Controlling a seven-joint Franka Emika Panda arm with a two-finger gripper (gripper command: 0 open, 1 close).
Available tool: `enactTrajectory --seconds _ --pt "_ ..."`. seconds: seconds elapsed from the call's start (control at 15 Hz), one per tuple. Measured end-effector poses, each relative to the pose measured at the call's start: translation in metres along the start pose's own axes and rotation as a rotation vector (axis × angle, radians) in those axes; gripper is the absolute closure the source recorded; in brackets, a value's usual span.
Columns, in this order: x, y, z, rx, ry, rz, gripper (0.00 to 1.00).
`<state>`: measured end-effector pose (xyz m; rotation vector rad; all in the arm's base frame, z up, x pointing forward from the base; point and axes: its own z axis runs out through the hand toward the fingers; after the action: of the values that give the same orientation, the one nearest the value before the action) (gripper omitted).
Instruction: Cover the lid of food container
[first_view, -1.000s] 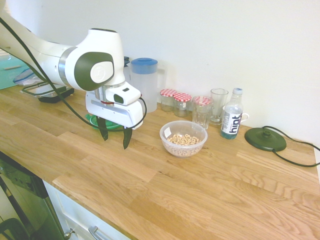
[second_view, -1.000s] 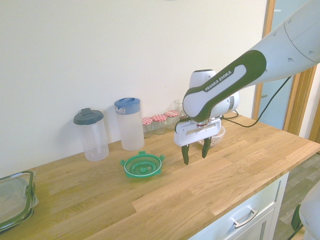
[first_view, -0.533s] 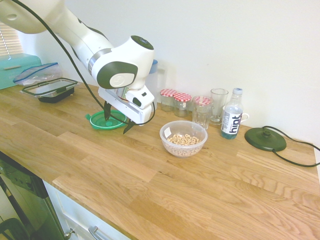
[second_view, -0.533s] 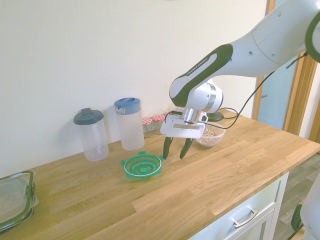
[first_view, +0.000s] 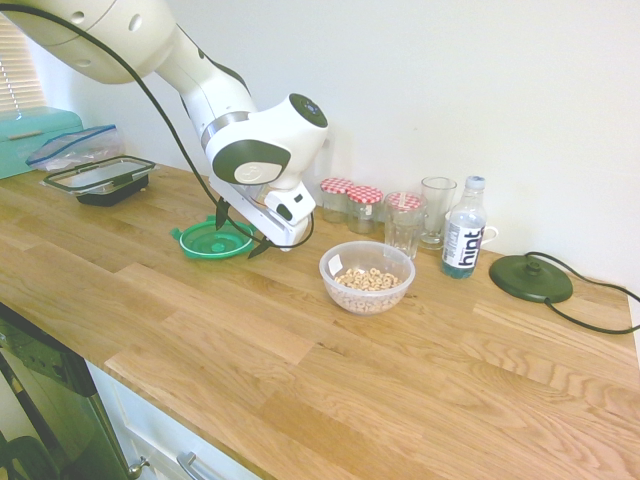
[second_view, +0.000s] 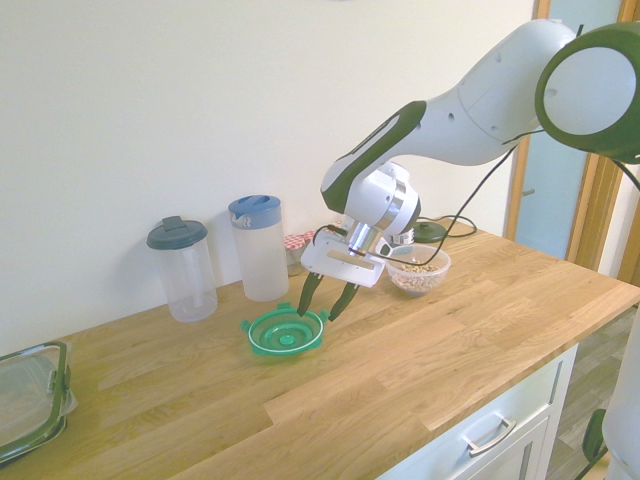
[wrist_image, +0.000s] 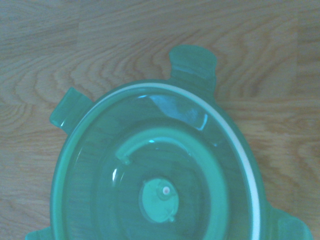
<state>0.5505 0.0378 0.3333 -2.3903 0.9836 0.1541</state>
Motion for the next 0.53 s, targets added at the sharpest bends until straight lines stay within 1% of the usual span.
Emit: enactTrajectory --seconds 0.07,0.27,0.4,0.47,0.53 --pt "0.001 -0.001 0.008 0.002 -0.004 0.005 0.00" --pt "0.002 -0.007 0.022 0.086 -0.045 0.043 0.00" --pt "-0.001 -0.009 0.032 0.134 -0.100 0.076 0.00" --pt "-0.001 -0.010 0.035 0.146 -0.119 0.089 1.00" --pt "-0.001 -0.010 0.036 0.152 -0.128 0.095 1.00"
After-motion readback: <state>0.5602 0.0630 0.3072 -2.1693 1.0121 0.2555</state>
